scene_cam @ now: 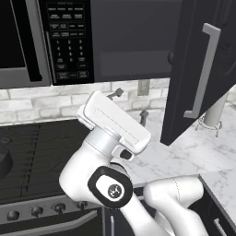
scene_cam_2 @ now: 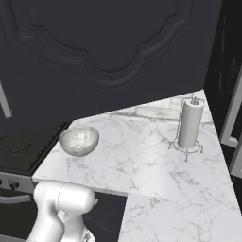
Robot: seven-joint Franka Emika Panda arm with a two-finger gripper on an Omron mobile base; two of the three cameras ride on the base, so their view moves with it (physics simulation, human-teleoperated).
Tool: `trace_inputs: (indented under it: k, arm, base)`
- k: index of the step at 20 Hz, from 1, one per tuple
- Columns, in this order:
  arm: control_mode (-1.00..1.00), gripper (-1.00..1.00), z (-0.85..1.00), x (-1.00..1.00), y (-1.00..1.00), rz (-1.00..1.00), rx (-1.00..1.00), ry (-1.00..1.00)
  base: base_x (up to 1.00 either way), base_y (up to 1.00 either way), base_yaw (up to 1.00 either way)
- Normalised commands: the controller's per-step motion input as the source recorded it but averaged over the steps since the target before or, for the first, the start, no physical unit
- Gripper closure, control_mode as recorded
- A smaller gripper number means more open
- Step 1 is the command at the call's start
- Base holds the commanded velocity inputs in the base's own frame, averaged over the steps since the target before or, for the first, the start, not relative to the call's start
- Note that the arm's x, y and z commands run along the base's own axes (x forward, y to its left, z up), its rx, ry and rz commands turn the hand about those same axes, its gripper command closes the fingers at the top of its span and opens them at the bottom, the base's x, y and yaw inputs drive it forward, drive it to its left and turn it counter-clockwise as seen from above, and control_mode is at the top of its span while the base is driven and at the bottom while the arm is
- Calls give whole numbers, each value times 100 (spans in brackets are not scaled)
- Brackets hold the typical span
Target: Open the cabinet and move the ladle to the pot. Then close the cabinet.
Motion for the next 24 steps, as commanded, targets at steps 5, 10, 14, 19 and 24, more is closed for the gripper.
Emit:
trace_inputs:
  k: [5,10,14,19,24]
  arm:
    - [-100,-100,-8,22,-14,0,0,0]
    - [-100,-100,-9,18,-12,0,0,0]
    - [-100,-100,-4,5,-6,0,0,0]
    - [-100,-100,-4,0,-7,0,0,-2]
    - [-100,-100,-6,1,-2,0,0,0]
  base:
    - [0,0,0]
    - [0,0,0]
    - [0,0,0]
    - [0,0,0]
    - [0,0,0]
